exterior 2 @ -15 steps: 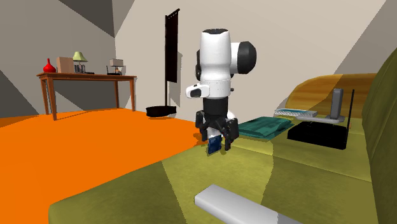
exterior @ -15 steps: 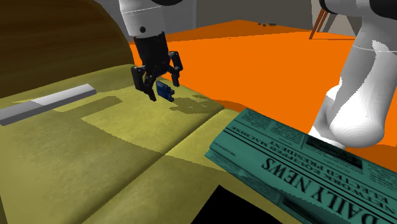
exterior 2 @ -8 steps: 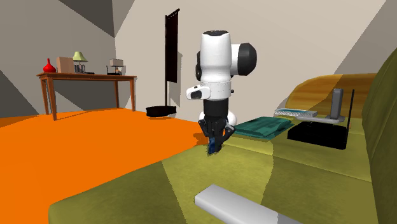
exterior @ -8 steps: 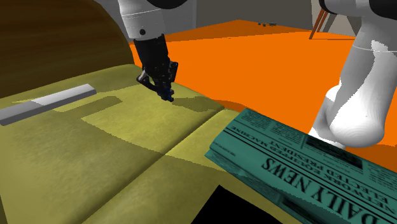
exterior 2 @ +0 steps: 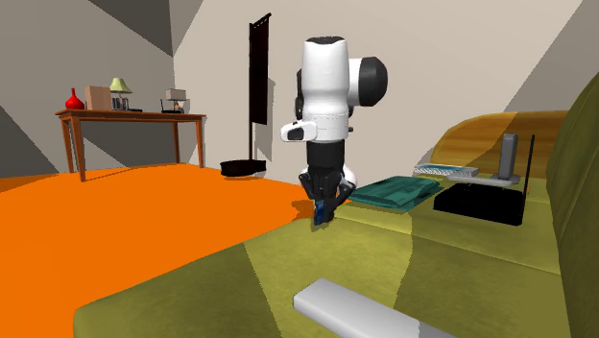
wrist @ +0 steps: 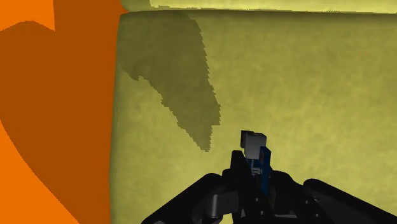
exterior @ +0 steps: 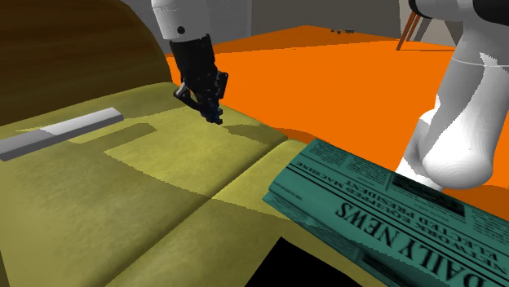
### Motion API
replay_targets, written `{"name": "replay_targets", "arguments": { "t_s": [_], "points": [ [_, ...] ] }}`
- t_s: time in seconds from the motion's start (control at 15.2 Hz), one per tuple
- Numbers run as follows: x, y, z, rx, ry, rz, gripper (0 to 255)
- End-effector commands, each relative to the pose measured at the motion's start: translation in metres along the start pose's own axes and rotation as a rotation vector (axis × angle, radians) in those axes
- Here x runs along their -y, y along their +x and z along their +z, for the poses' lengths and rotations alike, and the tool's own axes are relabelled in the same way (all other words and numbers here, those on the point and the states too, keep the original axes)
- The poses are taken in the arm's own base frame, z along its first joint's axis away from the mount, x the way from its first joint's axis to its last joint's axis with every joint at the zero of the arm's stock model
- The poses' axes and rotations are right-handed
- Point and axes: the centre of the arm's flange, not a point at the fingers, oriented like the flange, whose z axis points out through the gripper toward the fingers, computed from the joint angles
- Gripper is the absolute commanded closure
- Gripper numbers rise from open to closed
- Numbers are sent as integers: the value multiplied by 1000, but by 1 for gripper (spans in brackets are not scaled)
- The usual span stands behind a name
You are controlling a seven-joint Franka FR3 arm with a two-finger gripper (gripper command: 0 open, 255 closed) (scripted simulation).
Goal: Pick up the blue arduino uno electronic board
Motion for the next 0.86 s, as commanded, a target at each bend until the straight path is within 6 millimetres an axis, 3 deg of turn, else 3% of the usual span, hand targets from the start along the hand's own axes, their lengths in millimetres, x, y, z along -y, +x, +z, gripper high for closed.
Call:
{"name": "replay_targets", "arguments": {
  "t_s": [0.0, 0.66, 0.79],
  "points": [
    [-1, -2, -10, 0, 0, 0, 255],
    [-6, -9, -62, 0, 0, 0, 255],
    [-6, -9, -63, 0, 0, 0, 255]
  ]
}}
